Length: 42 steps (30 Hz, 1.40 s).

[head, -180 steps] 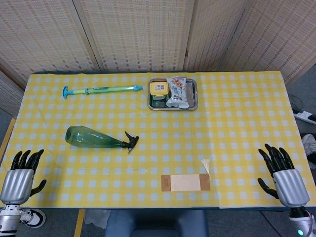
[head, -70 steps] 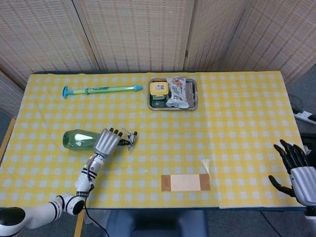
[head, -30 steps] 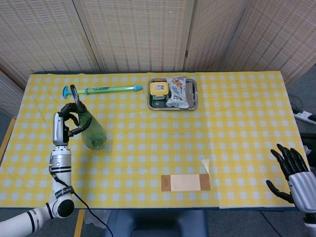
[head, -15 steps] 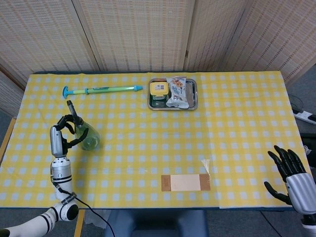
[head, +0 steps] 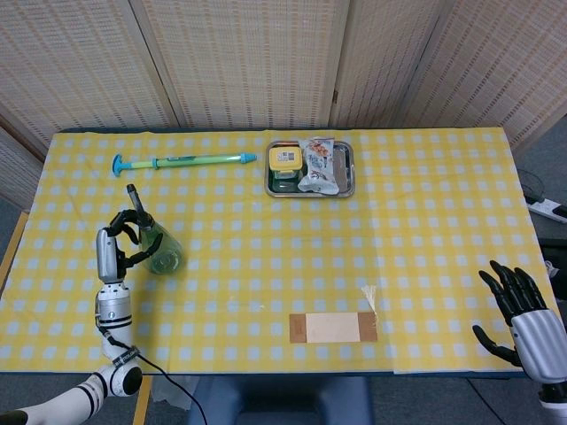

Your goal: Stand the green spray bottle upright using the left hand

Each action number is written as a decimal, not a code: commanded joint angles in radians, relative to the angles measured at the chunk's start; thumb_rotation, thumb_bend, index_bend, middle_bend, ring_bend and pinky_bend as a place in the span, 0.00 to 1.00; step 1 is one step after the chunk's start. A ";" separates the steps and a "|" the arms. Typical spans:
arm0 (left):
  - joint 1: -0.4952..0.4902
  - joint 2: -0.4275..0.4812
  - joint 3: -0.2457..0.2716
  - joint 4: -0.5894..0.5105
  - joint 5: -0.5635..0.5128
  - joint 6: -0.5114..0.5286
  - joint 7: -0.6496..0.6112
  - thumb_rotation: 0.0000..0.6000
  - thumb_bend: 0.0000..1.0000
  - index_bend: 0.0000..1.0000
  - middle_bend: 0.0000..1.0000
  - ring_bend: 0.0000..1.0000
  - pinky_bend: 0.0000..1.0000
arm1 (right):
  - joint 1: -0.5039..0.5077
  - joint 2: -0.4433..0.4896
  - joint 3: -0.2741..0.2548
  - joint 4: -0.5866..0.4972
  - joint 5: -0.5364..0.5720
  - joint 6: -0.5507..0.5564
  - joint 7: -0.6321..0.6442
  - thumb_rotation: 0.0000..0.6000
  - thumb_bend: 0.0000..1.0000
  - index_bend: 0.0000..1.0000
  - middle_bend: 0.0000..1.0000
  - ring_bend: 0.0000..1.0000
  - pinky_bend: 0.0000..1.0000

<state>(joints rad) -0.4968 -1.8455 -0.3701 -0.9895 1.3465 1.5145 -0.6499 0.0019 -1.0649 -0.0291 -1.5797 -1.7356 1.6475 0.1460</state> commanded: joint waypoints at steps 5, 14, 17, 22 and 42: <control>0.002 0.001 0.007 0.003 -0.002 -0.012 0.004 1.00 0.33 0.45 0.67 0.58 0.63 | -0.002 0.001 0.001 -0.001 -0.001 0.005 0.001 1.00 0.32 0.00 0.00 0.01 0.00; 0.006 -0.003 0.017 0.012 0.007 -0.008 -0.004 1.00 0.27 0.41 0.62 0.56 0.61 | -0.004 0.002 -0.001 0.000 -0.007 0.014 0.003 1.00 0.32 0.00 0.00 0.01 0.00; 0.011 0.002 0.021 0.002 0.006 -0.013 0.005 1.00 0.22 0.38 0.59 0.54 0.59 | -0.005 0.003 -0.001 0.001 -0.009 0.017 0.005 1.00 0.32 0.00 0.00 0.01 0.00; 0.017 0.006 0.024 -0.014 0.008 -0.007 0.014 1.00 0.19 0.38 0.58 0.54 0.59 | -0.008 0.004 -0.001 0.001 -0.012 0.025 0.008 1.00 0.32 0.00 0.00 0.01 0.00; 0.035 0.062 0.022 -0.121 0.013 -0.005 0.071 1.00 0.10 0.31 0.47 0.50 0.55 | -0.013 0.008 -0.003 0.007 -0.028 0.045 0.015 1.00 0.32 0.00 0.00 0.01 0.00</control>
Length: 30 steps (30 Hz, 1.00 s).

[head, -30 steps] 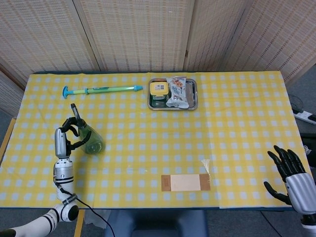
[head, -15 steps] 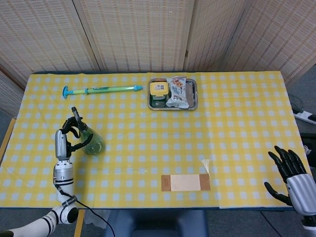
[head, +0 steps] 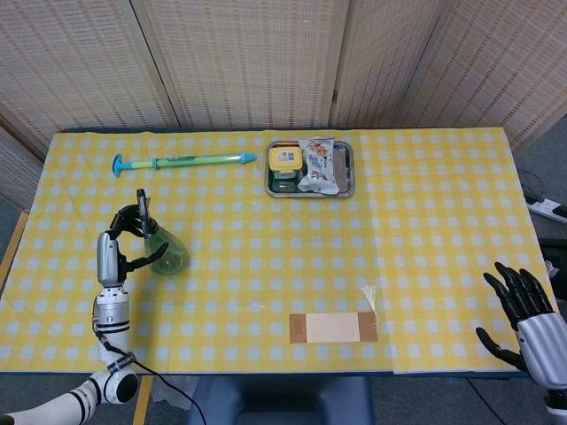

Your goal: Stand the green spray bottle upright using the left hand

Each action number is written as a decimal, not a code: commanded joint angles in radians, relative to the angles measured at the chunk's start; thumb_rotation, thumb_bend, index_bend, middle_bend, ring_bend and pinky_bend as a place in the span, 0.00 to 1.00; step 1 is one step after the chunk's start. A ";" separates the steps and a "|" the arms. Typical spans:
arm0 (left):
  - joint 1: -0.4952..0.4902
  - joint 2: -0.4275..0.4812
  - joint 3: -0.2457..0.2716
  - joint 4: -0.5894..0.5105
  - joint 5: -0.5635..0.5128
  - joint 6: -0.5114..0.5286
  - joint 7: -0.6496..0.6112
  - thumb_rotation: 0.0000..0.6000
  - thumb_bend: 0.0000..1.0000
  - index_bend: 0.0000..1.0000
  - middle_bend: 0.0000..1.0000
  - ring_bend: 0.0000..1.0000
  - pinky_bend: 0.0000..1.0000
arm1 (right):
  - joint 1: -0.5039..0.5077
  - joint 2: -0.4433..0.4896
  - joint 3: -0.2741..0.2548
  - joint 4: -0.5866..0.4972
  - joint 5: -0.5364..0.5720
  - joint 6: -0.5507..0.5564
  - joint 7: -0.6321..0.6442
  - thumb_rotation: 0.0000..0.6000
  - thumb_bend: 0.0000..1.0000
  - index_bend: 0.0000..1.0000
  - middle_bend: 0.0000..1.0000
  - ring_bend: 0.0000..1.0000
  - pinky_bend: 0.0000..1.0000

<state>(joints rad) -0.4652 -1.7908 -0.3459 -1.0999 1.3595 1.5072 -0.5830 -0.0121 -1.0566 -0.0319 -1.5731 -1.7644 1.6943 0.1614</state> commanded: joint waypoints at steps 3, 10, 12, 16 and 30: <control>0.009 0.020 -0.006 -0.025 0.000 0.009 0.005 1.00 0.10 0.31 0.47 0.50 0.55 | 0.002 0.000 0.000 0.000 0.001 -0.004 -0.002 1.00 0.32 0.00 0.00 0.01 0.00; 0.047 0.064 0.001 -0.072 0.002 0.034 0.000 1.00 0.10 0.31 0.46 0.50 0.55 | 0.000 -0.002 0.001 -0.002 -0.002 0.001 -0.009 1.00 0.32 0.00 0.00 0.01 0.00; 0.057 0.074 0.004 -0.077 -0.001 0.035 -0.002 1.00 0.10 0.31 0.46 0.50 0.55 | -0.001 -0.002 -0.001 -0.003 -0.004 0.001 -0.011 1.00 0.32 0.00 0.00 0.01 0.00; 0.078 0.099 0.013 -0.077 -0.001 0.039 -0.006 1.00 0.10 0.31 0.46 0.50 0.55 | -0.003 -0.001 -0.001 -0.004 -0.005 0.006 -0.010 1.00 0.32 0.00 0.00 0.01 0.00; 0.251 0.275 0.144 -0.041 0.100 0.191 0.152 1.00 0.10 0.33 0.46 0.47 0.49 | -0.008 0.001 0.002 -0.004 -0.005 0.020 -0.005 1.00 0.32 0.00 0.00 0.01 0.00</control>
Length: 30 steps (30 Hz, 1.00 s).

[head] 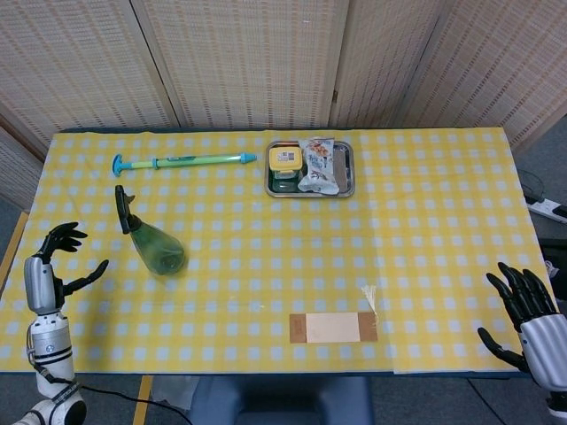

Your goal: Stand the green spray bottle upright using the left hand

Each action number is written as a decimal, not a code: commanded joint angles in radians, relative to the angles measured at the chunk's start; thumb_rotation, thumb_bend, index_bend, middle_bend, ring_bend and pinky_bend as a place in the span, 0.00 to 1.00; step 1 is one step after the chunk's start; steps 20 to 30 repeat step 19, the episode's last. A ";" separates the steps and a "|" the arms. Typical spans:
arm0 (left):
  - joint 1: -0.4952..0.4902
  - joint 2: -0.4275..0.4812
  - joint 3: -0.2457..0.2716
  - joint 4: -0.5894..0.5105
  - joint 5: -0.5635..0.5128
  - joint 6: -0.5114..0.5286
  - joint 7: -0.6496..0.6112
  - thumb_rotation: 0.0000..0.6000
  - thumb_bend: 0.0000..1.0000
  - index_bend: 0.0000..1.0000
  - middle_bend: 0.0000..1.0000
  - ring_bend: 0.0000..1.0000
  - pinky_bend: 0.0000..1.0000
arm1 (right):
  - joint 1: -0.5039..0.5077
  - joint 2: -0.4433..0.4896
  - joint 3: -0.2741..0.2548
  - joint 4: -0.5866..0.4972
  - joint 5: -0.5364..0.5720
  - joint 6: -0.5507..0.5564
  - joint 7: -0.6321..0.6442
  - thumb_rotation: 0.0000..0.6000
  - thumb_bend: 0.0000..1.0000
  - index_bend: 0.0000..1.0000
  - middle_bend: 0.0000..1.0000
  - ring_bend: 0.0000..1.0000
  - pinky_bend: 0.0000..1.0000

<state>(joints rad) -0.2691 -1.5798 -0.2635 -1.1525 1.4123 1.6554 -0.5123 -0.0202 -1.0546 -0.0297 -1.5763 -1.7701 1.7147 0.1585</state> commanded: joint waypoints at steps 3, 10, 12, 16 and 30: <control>0.109 0.141 0.133 -0.012 0.084 0.058 0.224 1.00 0.11 0.33 0.46 0.39 0.40 | 0.002 -0.004 -0.001 -0.003 0.001 -0.010 -0.014 1.00 0.32 0.00 0.00 0.01 0.00; 0.213 0.349 0.259 -0.365 0.063 0.010 0.755 1.00 0.11 0.27 0.36 0.17 0.11 | 0.015 -0.019 0.004 -0.016 0.026 -0.059 -0.076 1.00 0.32 0.00 0.00 0.00 0.00; 0.215 0.393 0.278 -0.494 0.049 -0.028 0.837 1.00 0.11 0.22 0.27 0.13 0.01 | 0.019 -0.025 0.007 -0.023 0.039 -0.077 -0.102 1.00 0.32 0.00 0.00 0.00 0.00; 0.213 0.441 0.291 -0.598 0.029 -0.068 0.928 1.00 0.11 0.18 0.23 0.10 0.00 | 0.025 -0.029 0.012 -0.046 0.050 -0.096 -0.146 1.00 0.32 0.00 0.00 0.00 0.00; 0.233 0.447 0.301 -0.601 0.018 -0.066 0.914 1.00 0.11 0.17 0.21 0.09 0.00 | 0.027 -0.037 0.017 -0.055 0.055 -0.099 -0.172 1.00 0.32 0.00 0.00 0.00 0.00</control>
